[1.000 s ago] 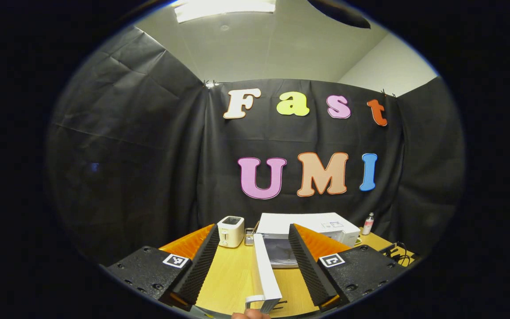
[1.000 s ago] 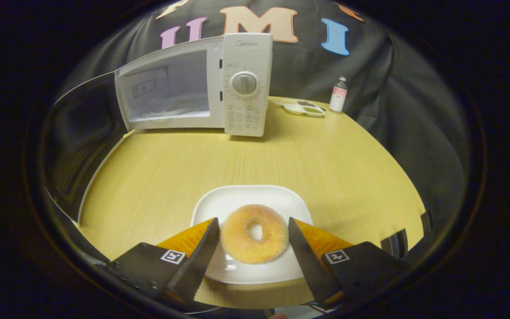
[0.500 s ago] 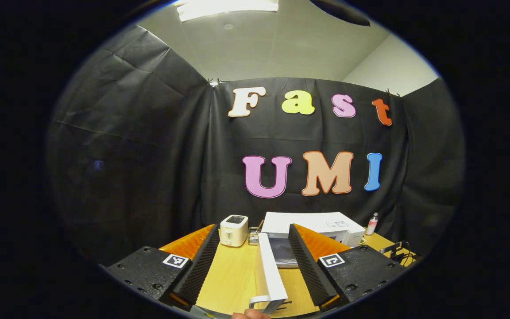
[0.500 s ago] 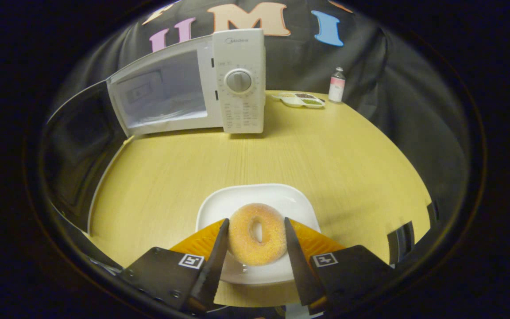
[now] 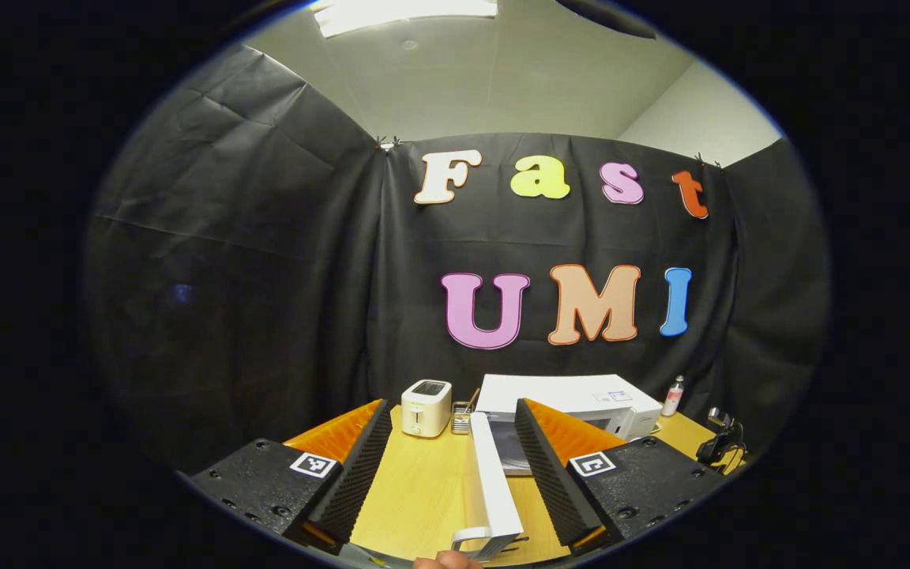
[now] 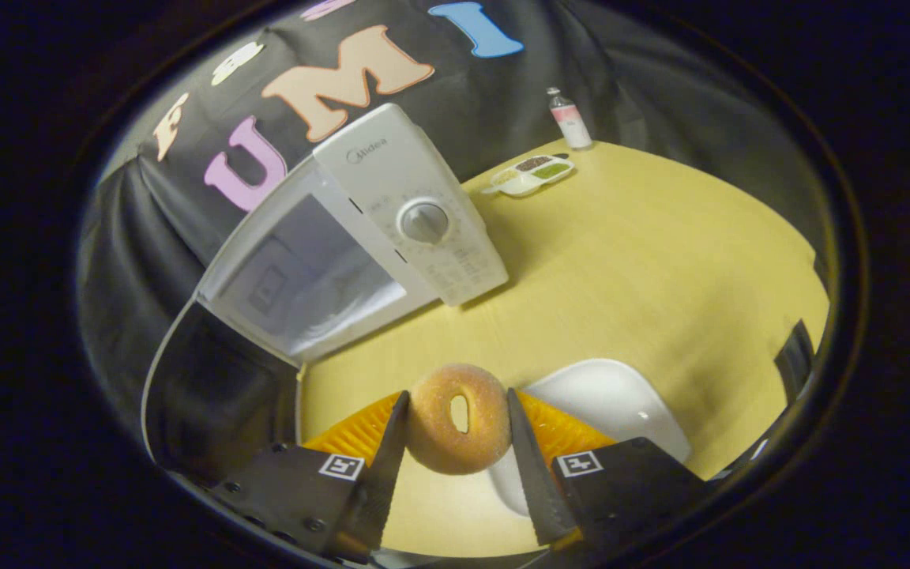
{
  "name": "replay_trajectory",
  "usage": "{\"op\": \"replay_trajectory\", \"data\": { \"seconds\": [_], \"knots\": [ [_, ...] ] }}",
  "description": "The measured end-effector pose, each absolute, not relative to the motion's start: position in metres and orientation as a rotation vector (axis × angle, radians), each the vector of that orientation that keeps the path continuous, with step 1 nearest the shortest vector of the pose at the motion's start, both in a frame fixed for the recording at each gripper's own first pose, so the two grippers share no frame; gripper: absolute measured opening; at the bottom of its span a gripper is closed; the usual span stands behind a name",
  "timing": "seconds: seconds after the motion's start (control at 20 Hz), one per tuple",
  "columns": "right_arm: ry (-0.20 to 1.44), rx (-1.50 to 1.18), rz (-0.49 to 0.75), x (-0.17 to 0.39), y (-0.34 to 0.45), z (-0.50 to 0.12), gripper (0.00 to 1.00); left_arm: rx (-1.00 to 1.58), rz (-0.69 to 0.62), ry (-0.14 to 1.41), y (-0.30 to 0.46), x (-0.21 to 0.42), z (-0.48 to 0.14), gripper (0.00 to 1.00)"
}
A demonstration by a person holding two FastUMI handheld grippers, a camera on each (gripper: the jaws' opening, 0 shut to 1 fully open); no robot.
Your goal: Open the microwave oven with the left hand, put the food in, and close the microwave oven.
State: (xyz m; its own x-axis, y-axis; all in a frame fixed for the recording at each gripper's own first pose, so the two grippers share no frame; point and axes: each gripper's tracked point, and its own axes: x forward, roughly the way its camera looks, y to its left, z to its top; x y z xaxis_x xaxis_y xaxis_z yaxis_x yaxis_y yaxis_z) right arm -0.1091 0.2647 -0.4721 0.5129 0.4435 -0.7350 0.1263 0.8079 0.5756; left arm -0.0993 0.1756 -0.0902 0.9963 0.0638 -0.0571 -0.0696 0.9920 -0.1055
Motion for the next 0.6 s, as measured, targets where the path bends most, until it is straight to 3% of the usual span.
{"op": "replay_trajectory", "data": {
  "seconds": [0.6],
  "knots": [
    [1.042,1.036,0.164,-0.032,0.403,-0.465,0.73,-0.074,0.186,0.114,0.21,-0.12,-0.107,0.92]
  ]
}}
